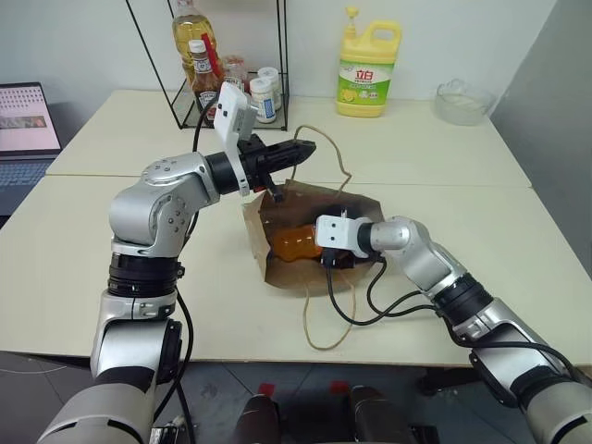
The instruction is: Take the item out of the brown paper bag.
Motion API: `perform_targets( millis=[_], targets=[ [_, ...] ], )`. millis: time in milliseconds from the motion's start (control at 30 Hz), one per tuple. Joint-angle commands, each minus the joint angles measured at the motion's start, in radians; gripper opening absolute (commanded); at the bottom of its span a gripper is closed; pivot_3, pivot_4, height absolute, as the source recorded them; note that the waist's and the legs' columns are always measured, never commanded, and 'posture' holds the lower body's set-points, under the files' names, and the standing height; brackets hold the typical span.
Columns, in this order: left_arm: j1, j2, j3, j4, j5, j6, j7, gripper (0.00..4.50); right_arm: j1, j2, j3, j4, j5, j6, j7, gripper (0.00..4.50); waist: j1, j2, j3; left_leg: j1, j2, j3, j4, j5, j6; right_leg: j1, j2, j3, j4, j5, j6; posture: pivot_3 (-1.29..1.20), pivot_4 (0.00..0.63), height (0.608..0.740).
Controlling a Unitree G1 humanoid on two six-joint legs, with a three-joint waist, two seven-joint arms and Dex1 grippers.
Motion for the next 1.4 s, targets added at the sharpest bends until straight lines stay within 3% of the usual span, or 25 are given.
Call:
perform_targets(
  millis=[33, 133, 333, 600, 800, 967, 1033, 1133, 1267, 1400],
  targets=[
    [-0.008, 0.003, 0.016, -0.042, -0.009, -0.015, 0.005, 0.00, 0.013, -0.030, -0.023, 0.017, -0.039, -0.004, -0.013, 3.91, 0.001, 0.000, 0.000, 0.000, 0.000, 0.000, 0.000, 0.000, 0.000, 0.000, 0.000, 0.000, 0.000, 0.000, 0.000, 0.00, 0.150, 0.740],
    [-0.003, 0.003, 0.015, -0.046, -0.008, -0.016, 0.008, 0.00, 0.015, -0.037, -0.044, -0.033, -0.038, -0.031, -0.019, 3.30, 0.004, 0.000, 0.000, -0.001, 0.000, -0.001, 0.000, 0.000, 0.000, 0.000, -0.001, -0.002, 0.000, 0.000, 0.000, 0.00, 0.150, 0.740],
    [-0.001, 0.011, 0.005, -0.026, 0.028, -0.045, 0.021, 0.00, 0.069, -0.063, -0.106, -0.237, 0.040, -0.062, 0.031, 3.30, 0.004, 0.001, 0.001, -0.005, -0.001, -0.005, 0.000, 0.002, -0.004, -0.002, -0.001, -0.005, 0.000, 0.000, 0.000, 0.00, 0.150, 0.740],
    [-0.003, -0.008, -0.014, 0.026, 0.106, -0.122, 0.054, 0.00, 0.158, -0.122, -0.262, -0.530, 0.198, 0.045, 0.096, 3.30, 0.004, 0.003, 0.005, -0.005, -0.001, -0.008, -0.001, 0.002, -0.004, -0.002, -0.001, -0.008, 0.000, -0.001, -0.002, 0.00, 0.150, 0.740],
    [-0.011, -0.015, -0.014, 0.050, 0.118, -0.142, 0.057, 0.00, 0.240, -0.150, -0.483, -0.760, 0.519, 0.336, 0.137, 3.30, 0.007, 0.003, 0.006, -0.006, -0.001, -0.011, -0.001, 0.002, -0.004, -0.001, -0.001, -0.009, 0.000, -0.001, -0.002, 0.00, 0.150, 0.740],
    [-0.003, -0.018, -0.015, 0.048, 0.116, -0.145, 0.059, 0.00, 0.217, -0.161, -0.708, -0.810, 0.676, 0.596, -0.010, 3.30, 0.006, 0.007, 0.012, -0.006, -0.001, -0.010, 0.000, 0.002, -0.004, -0.001, -0.001, -0.009, 0.000, -0.002, -0.003, 0.00, 0.150, 0.740],
    [0.002, -0.017, -0.017, 0.049, 0.117, -0.146, 0.055, 0.00, 0.204, -0.176, -0.778, -0.790, 0.674, 0.641, -0.082, 3.30, 0.006, 0.007, 0.012, -0.006, -0.001, -0.011, -0.001, 0.002, -0.004, -0.001, -0.001, -0.009, 0.000, -0.002, -0.003, 0.00, 0.150, 0.740],
    [-0.003, -0.020, -0.019, 0.060, 0.119, -0.150, 0.051, 0.00, 0.223, -0.249, -0.772, -0.704, 0.537, 0.644, -0.202, 3.30, 0.006, 0.007, 0.012, -0.006, -0.001, -0.011, -0.001, 0.002, -0.004, -0.001, -0.001, -0.009, 0.000, -0.002, -0.003, 0.00, 0.150, 0.740],
    [-0.017, -0.034, -0.031, 0.086, 0.128, -0.166, 0.041, 0.00, 0.288, -0.332, -0.677, -0.548, 0.426, 0.638, -0.246, 3.30, 0.006, 0.007, 0.012, -0.006, -0.002, -0.010, -0.001, 0.002, -0.004, -0.001, -0.001, -0.008, 0.000, -0.002, -0.003, 0.00, 0.150, 0.740],
    [-0.036, -0.042, -0.035, 0.103, 0.133, -0.173, 0.030, 0.00, 0.325, -0.390, -0.553, -0.420, 0.348, 0.578, -0.201, 3.30, 0.004, 0.008, 0.014, -0.006, -0.002, -0.009, -0.001, 0.003, -0.004, -0.002, -0.001, -0.007, 0.000, -0.002, -0.004, 0.00, 0.150, 0.740]
  ],
)
